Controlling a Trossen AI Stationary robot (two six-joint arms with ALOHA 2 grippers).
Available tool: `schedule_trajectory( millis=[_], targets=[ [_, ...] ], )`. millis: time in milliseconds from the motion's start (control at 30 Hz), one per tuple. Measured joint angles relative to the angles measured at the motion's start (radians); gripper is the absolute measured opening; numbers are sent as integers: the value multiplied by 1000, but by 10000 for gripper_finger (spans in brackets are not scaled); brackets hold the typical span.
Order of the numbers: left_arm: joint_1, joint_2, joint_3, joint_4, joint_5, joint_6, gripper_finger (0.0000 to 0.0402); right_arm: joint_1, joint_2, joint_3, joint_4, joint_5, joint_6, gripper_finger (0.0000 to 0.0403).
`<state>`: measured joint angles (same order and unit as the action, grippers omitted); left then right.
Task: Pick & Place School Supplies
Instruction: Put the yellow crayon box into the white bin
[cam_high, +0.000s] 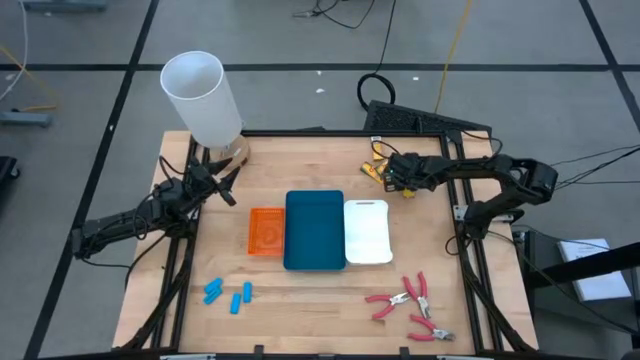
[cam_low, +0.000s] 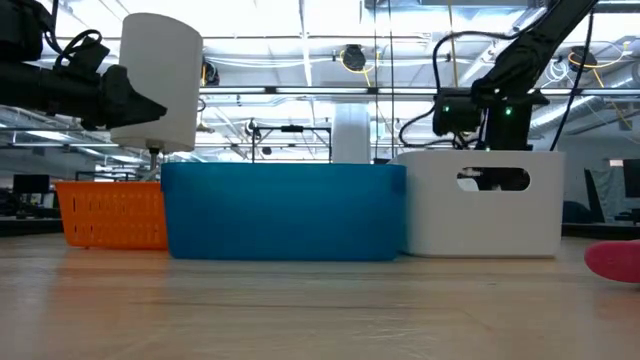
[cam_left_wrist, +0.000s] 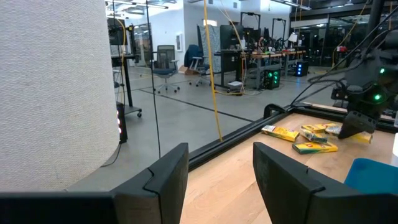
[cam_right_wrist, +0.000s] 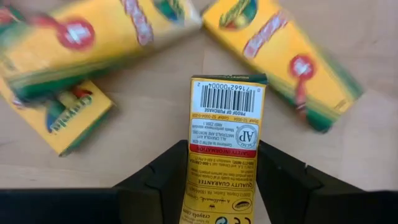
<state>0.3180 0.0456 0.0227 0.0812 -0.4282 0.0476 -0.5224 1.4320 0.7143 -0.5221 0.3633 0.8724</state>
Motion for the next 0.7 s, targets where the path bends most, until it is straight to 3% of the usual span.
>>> schedule_trajectory(
  millis=[367,700],
  targets=[
    [0,0,0,0,0,0,182,27,-190,1,70,-2,-83,164],
    [0,0,0,0,0,0,182,179,-272,2,269,-3,-183,164]
  ],
)
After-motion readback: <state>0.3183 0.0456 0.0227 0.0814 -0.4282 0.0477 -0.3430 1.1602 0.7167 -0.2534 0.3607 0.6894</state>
